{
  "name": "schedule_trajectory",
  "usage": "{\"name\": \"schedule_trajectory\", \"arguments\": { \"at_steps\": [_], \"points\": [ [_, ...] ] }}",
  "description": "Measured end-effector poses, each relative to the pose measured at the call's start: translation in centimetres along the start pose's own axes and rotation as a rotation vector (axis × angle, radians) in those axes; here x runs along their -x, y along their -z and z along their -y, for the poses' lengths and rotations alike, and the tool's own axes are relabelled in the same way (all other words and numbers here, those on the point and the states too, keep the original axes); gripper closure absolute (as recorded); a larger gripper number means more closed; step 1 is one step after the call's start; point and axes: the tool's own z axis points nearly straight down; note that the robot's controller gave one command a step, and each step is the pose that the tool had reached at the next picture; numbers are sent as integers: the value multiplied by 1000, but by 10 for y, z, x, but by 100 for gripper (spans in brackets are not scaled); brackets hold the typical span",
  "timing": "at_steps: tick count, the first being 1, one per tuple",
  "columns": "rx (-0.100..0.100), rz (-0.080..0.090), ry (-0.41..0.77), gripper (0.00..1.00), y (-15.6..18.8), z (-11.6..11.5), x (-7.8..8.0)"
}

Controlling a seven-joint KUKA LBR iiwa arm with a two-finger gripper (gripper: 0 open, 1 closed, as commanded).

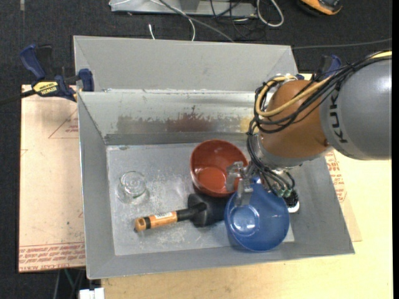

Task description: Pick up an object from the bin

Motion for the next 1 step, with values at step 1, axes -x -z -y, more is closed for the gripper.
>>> {"name": "schedule_trajectory", "arguments": {
  "at_steps": [1],
  "points": [
    [0,2,22,100,100,-11,2]
  ]
}}
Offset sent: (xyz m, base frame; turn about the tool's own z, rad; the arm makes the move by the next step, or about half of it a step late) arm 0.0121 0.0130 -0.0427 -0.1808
